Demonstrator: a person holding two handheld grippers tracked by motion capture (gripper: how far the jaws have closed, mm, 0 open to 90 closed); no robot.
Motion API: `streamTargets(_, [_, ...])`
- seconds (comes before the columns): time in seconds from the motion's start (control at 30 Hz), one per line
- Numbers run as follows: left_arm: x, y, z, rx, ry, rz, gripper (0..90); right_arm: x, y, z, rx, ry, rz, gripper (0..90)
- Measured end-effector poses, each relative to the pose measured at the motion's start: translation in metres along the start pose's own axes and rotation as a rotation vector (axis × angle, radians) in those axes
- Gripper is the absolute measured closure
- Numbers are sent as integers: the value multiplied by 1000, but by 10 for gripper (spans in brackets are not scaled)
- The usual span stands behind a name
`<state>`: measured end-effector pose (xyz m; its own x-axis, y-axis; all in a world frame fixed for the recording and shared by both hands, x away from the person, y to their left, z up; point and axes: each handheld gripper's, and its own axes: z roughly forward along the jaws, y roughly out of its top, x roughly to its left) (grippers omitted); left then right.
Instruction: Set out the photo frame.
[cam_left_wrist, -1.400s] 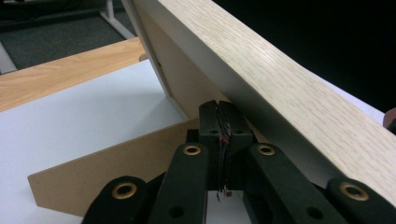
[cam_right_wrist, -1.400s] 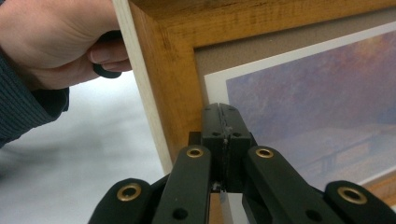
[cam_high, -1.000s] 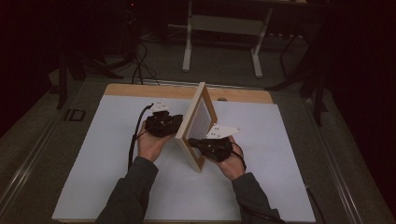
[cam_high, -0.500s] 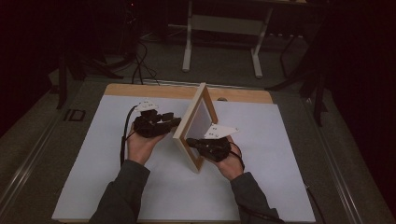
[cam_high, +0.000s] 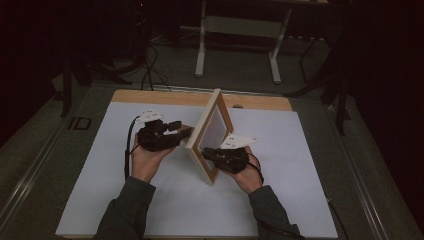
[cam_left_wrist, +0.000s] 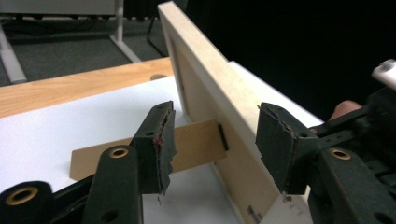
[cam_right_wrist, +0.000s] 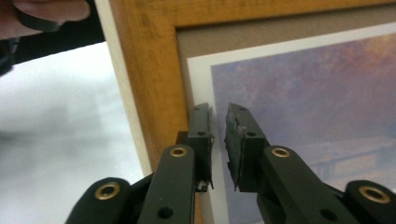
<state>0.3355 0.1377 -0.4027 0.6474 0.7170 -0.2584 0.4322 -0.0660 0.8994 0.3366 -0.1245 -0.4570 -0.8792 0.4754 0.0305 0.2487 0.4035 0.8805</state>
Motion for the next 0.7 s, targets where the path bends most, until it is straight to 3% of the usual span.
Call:
streamTargets(0.4, [-16, 0, -4, 10, -14, 8, 395, -9, -6, -8, 5, -30, 27, 724])
streamTargets(0.7, [-32, -8, 6, 52, -2, 56, 371, -18, -12, -15, 9, -54, 48, 698])
